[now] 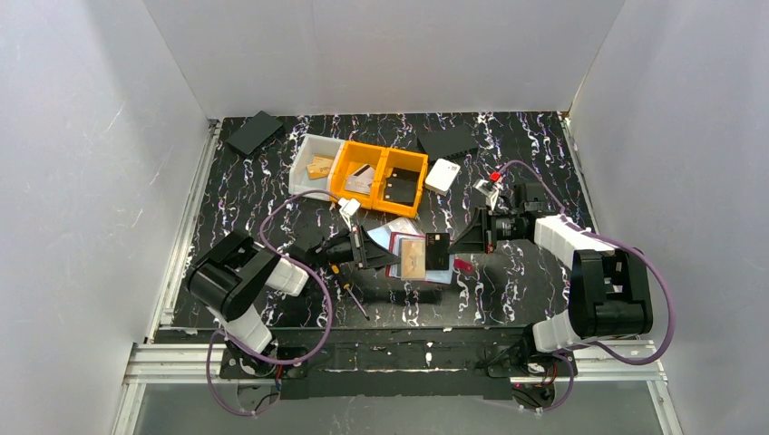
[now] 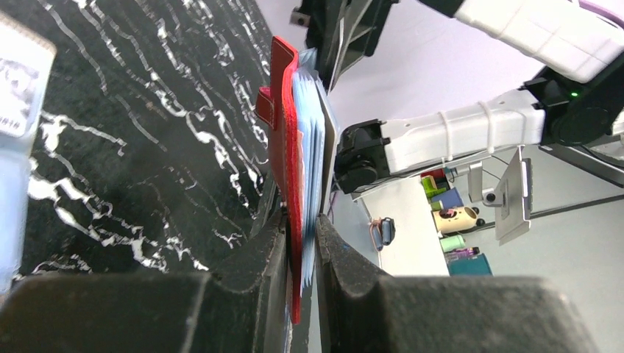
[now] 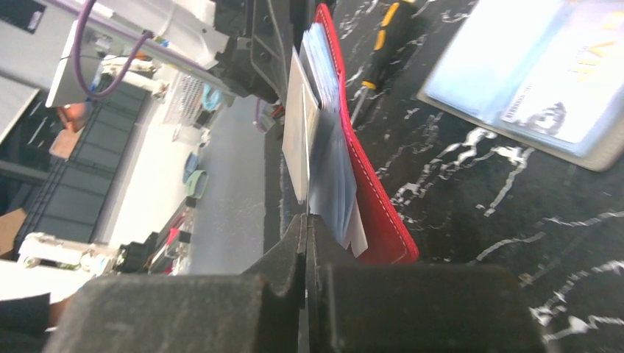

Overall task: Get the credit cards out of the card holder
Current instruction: Remove the credit card from the card holder, then place the card holder at the center of the board.

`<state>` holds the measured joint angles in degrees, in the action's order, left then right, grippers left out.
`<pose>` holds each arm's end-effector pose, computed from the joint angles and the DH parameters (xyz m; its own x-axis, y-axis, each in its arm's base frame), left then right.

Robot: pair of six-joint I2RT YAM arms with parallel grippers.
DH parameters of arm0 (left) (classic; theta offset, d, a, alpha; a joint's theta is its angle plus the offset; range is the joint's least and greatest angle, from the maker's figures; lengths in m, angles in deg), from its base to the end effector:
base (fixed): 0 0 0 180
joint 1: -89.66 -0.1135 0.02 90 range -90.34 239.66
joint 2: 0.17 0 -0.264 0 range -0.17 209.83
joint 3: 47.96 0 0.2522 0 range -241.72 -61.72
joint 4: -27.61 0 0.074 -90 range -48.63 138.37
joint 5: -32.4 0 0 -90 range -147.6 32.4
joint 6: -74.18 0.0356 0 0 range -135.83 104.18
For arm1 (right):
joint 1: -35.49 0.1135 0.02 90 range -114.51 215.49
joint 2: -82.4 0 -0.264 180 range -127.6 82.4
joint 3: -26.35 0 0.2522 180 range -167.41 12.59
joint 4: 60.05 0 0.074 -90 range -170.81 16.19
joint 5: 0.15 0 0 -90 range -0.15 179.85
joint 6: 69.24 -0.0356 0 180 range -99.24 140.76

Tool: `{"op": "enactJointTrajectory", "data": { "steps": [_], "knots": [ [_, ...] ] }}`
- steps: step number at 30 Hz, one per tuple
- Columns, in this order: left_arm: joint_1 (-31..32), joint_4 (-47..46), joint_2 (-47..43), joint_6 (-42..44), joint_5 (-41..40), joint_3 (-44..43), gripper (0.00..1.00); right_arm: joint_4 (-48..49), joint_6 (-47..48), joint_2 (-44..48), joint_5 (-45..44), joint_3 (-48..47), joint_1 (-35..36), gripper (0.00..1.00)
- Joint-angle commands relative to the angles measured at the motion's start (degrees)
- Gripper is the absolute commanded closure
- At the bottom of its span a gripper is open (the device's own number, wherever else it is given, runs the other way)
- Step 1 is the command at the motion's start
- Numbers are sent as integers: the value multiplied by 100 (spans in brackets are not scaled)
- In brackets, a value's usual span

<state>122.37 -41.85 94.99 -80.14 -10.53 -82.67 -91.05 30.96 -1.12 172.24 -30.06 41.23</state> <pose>0.2090 -0.1652 0.1724 -0.8230 -0.2010 -0.5313 0.5419 0.0027 -0.8404 0.2515 0.0607 0.1941 -0.7368 -0.0976 -0.6690 -0.6754 0.0631 0.7347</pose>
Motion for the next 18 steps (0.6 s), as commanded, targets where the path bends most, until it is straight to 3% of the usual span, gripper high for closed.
{"op": "enactJointTrajectory", "data": {
  "steps": [1, 12, 14, 18],
  "knots": [
    [-1, -137, 388, 84, -1, 115, 100, 114, 26, 216, -440, -141, -206, 99],
    [573, 6, 1254, 161, -1086, -84, 99, -283, 380, 142, -592, -269, -431, 99],
    [662, 162, 1216, 241, -1387, -41, 93, -302, 399, 135, -614, -270, -437, 99],
    [822, 1029, 603, 538, -2073, 209, 69, -334, 424, 84, -630, -283, -433, 99]
  ]
}}
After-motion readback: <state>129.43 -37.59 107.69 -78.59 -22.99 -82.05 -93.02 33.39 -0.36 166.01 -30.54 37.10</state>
